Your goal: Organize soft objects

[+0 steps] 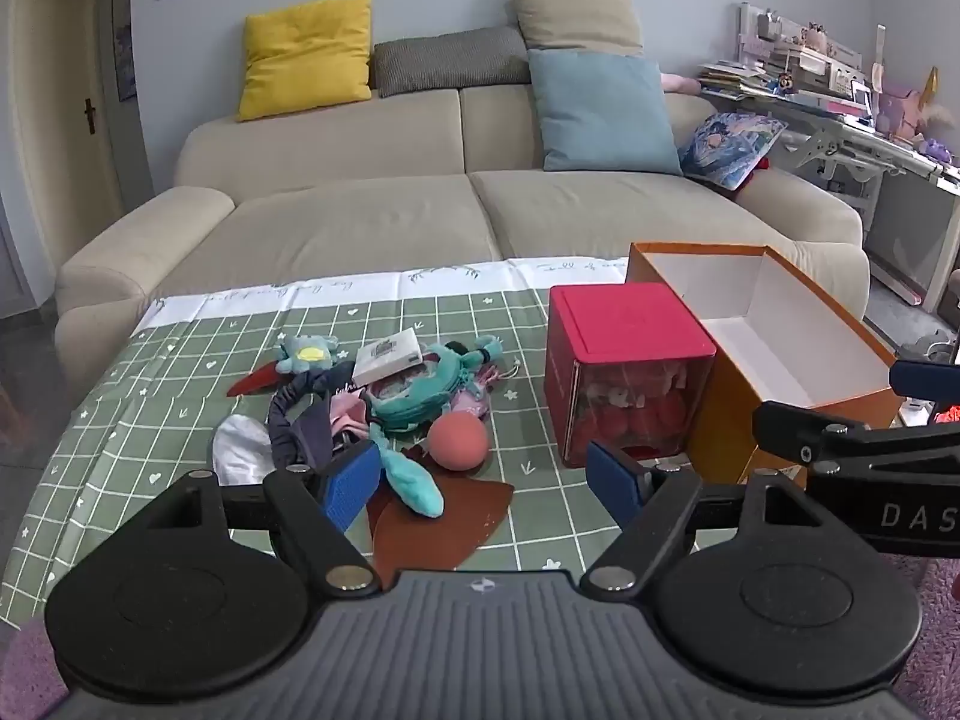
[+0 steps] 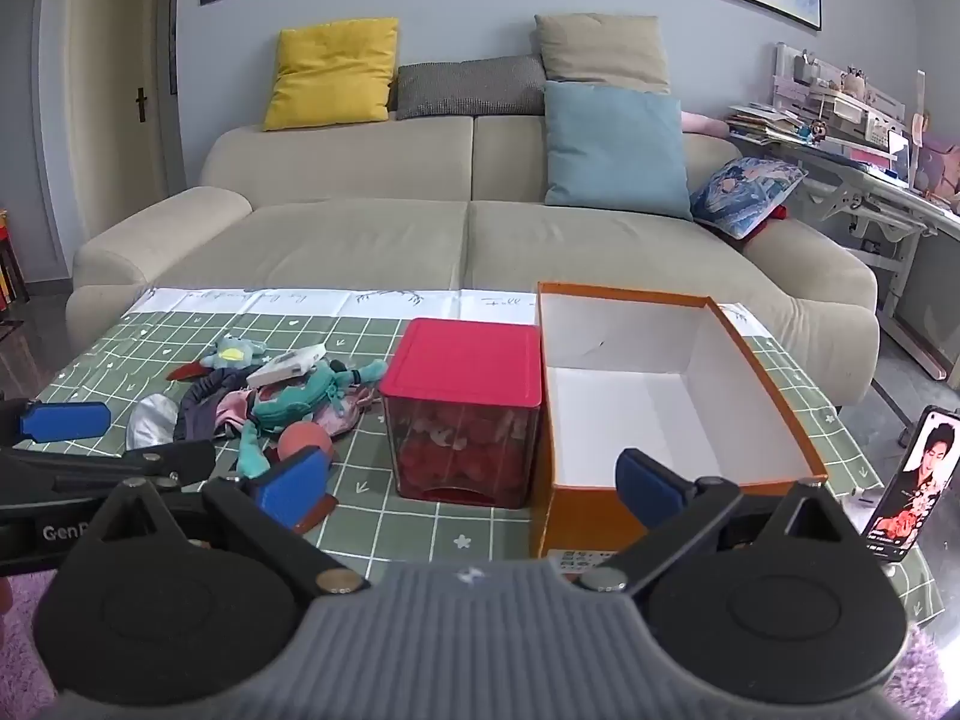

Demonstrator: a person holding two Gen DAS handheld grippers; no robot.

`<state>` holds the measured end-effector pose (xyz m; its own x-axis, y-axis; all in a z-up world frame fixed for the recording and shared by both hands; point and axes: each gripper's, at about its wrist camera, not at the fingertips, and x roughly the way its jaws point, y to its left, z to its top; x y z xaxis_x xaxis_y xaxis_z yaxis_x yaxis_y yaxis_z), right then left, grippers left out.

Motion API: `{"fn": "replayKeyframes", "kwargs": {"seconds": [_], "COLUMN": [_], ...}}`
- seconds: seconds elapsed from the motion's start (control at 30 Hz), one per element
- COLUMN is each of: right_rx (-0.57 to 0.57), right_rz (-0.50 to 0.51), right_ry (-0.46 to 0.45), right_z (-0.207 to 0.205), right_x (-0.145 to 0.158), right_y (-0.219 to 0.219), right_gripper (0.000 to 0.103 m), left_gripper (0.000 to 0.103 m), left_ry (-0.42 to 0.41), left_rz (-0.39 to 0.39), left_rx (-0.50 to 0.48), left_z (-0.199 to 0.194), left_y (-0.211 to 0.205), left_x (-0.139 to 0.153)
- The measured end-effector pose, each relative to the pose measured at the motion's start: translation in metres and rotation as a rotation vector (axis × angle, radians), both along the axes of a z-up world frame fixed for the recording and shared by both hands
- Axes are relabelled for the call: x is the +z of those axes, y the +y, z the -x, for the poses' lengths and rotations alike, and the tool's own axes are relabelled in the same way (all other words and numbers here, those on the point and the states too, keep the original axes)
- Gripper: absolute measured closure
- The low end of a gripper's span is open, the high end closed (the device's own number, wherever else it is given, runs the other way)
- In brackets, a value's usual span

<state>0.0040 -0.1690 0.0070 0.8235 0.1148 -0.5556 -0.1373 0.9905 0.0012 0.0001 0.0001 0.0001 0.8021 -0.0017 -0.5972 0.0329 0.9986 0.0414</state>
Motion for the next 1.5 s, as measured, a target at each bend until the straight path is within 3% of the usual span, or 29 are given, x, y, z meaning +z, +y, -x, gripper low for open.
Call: {"fn": "replayKeyframes", "kwargs": {"seconds": [0.17, 0.4, 0.47, 1.5], "right_rx": [-0.004, -0.009, -0.008, -0.021], "right_rz": [0.002, -0.010, -0.022, -0.018], "right_ry": [0.002, 0.004, 0.014, 0.055], "right_z": [-0.001, -0.004, -0.002, -0.003], "right_x": [0.005, -0.016, -0.004, -0.012], "right_y": [-0.002, 0.006, -0.002, -0.003], "right_gripper": [0.003, 0.003, 0.003, 0.003], "left_gripper": [0.012, 0.012, 0.012, 0.012], "left_ry": [-0.011, 0.024, 0.022, 0.042], "left_rz": [0.019, -0.002, -0.007, 0.000], "left_rx": [0.009, 0.012, 0.010, 0.009], "left_z": [0.006, -0.002, -0.002, 0.001], "left_y": [0.005, 0.002, 0.002, 0.004], "left_x": [-0.003, -0.009, -0.009, -0.015]}}
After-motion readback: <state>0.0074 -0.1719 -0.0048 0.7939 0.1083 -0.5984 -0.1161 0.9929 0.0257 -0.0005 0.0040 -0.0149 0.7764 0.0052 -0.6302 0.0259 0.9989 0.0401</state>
